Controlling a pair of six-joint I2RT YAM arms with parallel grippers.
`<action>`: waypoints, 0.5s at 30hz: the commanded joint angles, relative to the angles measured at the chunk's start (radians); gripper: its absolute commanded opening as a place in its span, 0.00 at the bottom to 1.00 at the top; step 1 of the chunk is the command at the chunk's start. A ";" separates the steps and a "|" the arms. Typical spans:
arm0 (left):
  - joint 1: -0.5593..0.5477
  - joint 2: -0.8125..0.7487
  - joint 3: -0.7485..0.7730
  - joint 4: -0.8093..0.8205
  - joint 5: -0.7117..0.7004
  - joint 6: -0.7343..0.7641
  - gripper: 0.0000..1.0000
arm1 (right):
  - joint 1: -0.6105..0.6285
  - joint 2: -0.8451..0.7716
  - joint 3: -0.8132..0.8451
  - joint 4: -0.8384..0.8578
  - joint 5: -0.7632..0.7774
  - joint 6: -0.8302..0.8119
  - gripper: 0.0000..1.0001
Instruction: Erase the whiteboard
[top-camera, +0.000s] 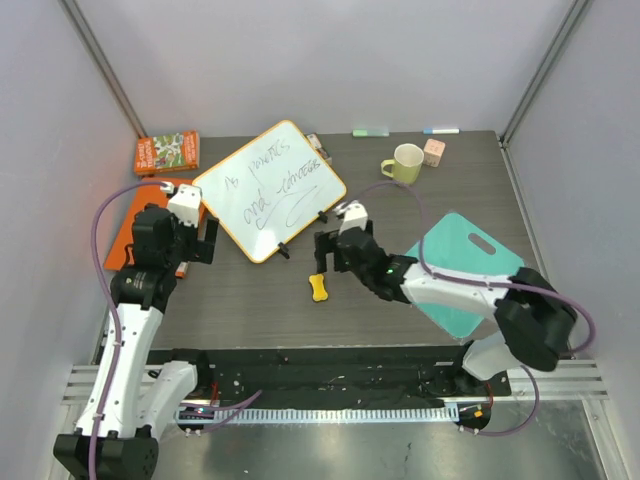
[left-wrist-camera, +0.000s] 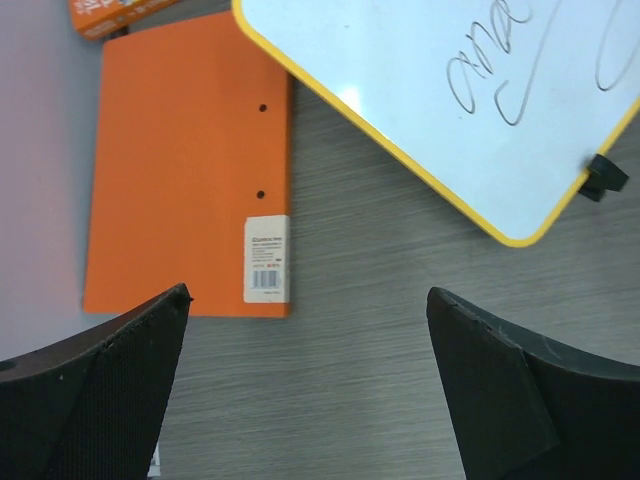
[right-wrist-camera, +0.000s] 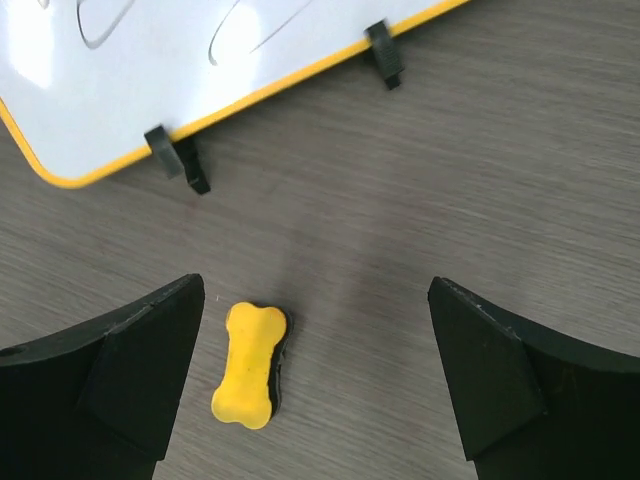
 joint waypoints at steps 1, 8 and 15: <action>0.002 0.035 0.075 -0.082 0.142 -0.037 1.00 | 0.108 0.133 0.177 -0.179 0.084 -0.012 1.00; 0.004 0.070 0.119 -0.157 0.159 -0.043 1.00 | 0.169 0.264 0.286 -0.291 0.090 0.043 0.90; 0.004 0.049 0.084 -0.157 0.145 -0.045 1.00 | 0.200 0.290 0.259 -0.313 0.096 0.069 0.71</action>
